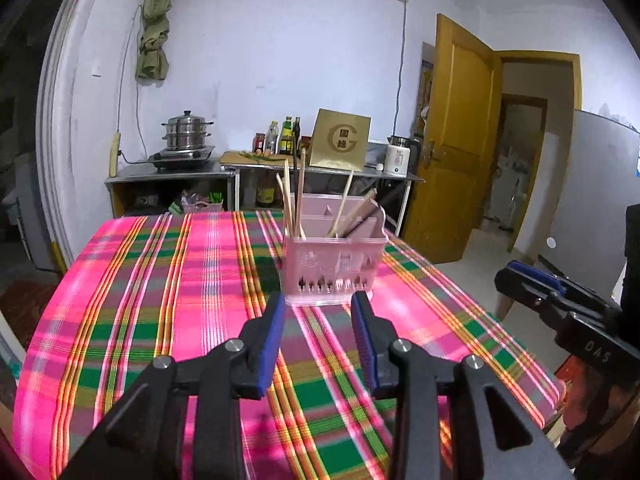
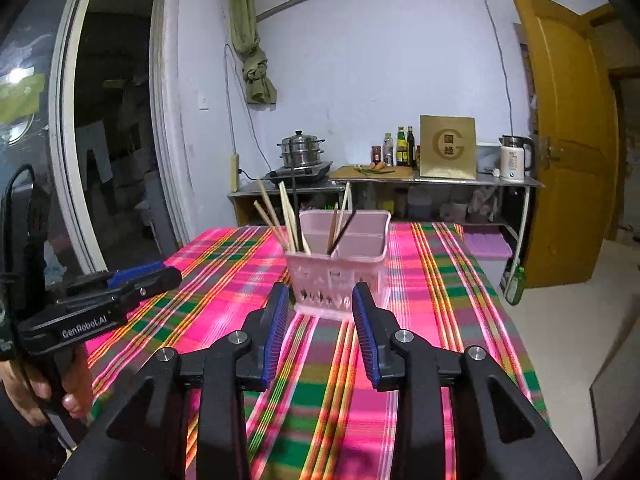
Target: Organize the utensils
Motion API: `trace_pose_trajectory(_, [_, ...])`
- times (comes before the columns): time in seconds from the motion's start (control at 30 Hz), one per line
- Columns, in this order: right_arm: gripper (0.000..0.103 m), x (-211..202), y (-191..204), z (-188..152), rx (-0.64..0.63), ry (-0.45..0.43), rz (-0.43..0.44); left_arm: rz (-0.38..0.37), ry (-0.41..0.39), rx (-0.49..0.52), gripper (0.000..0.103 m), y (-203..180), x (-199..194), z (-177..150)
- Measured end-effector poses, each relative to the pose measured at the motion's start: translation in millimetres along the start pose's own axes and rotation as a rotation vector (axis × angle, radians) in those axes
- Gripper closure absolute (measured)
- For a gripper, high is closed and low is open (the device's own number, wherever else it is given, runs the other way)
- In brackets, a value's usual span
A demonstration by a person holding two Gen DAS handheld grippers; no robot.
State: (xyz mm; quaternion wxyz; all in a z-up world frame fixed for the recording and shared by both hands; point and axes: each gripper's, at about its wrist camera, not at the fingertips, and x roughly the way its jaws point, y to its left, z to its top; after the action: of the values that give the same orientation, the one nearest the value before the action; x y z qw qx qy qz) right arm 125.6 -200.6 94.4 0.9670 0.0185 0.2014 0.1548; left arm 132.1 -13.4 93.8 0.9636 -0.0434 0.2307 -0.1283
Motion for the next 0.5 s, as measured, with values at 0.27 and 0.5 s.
trace_pose_trajectory(0.27, [0.067,-31,13,-40,0.010,0.000,-0.039,0.029,-0.010,0.004,0.067,-14,-28,-40])
trace_pose_trajectory(0.5, [0.067,-48,23,-68,0.007,0.008,-0.051,0.039,-0.007,0.002,0.067,-21,-47,-65])
